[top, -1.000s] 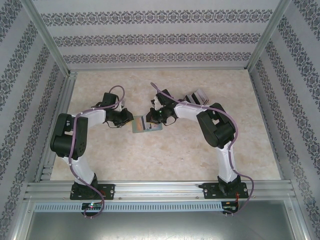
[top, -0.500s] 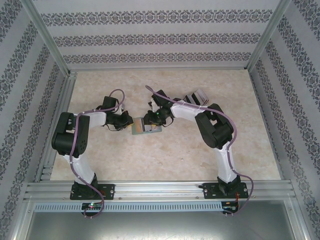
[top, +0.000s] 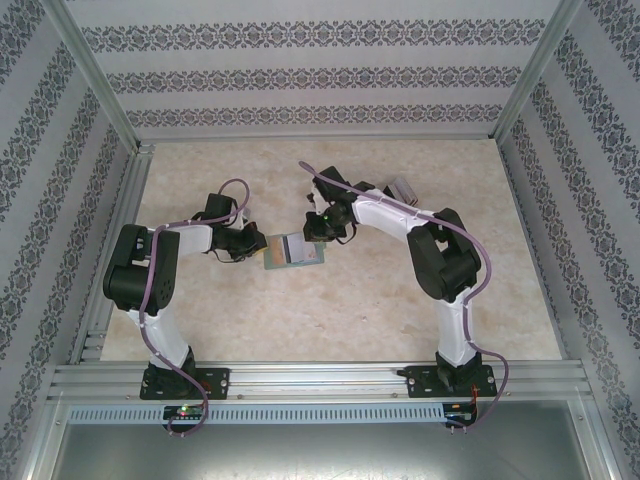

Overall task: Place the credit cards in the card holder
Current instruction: Insert the credit card into the card slot.

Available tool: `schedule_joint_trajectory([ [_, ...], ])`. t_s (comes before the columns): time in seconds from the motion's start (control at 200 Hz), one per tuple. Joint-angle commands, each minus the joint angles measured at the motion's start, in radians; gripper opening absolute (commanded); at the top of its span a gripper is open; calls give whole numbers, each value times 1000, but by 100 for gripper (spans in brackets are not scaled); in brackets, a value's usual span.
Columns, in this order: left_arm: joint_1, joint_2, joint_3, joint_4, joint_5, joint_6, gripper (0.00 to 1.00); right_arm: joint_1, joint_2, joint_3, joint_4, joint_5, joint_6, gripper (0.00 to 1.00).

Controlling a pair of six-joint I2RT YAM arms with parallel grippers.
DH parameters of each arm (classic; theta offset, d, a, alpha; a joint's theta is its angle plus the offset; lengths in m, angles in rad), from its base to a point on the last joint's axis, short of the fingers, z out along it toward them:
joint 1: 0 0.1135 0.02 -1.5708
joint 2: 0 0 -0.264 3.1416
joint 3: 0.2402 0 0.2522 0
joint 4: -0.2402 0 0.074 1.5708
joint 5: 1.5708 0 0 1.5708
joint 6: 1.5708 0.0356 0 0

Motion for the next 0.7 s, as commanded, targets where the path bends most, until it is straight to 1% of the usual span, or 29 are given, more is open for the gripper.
schedule_joint_trajectory([
  [0.0,-1,4,-32,-32,-14,-7,0,7,26,16,-25,-31,-28,12],
  [0.24,-1,3,-44,-24,-7,-13,0,11,91,54,-30,-57,-29,12],
  [0.38,-1,3,-48,-24,-4,-13,0,25,125,74,-41,-62,-34,12],
  [0.5,-2,7,-61,6,8,-31,0,38,145,87,-27,-94,-27,12],
  [0.694,-2,9,-72,23,14,-45,0,60,189,135,-37,-99,-26,13],
])
